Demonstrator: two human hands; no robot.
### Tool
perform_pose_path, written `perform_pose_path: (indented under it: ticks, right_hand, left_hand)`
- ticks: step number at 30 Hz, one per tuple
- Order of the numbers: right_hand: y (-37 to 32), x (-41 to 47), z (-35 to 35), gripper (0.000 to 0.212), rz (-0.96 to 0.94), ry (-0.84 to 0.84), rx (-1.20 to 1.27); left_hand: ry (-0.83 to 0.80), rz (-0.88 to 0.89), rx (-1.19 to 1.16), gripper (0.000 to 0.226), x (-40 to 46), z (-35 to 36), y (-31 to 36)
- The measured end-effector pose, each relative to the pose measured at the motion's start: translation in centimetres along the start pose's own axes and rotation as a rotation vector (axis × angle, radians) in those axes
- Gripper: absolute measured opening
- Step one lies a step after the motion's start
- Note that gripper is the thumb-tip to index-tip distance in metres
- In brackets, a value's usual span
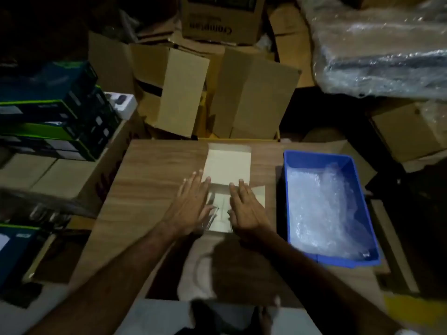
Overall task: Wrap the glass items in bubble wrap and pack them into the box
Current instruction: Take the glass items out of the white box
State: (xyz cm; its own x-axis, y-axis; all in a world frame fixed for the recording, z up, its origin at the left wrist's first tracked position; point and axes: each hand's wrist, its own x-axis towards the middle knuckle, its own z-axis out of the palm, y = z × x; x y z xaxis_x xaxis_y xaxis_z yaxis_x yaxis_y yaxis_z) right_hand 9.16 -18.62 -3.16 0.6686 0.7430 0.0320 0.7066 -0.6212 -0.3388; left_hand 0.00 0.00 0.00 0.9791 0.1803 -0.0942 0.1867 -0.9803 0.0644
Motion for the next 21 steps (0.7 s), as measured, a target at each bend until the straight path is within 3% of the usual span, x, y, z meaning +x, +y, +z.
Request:
perform_pose_path:
  ticks: [3,12,21]
  right_hand:
    - [0.3,0.3,2.7,0.076,0.034,-0.025,-0.026]
    - [0.0,1.4,5.2,0.075,0.087,-0.276,-0.222]
    - [-0.6,2.9,5.1,0.041,0.082,-0.305,-0.325]
  left_hand:
    - [-0.102,0.052,0.011,0.086,0.0,2.4,-0.8]
    - [-0.169,0.11,0.057,0.069,1.9,6.4,-2.0]
    - [-0.184,0.02,-0.018,0.031,4.2,6.2,-1.1]
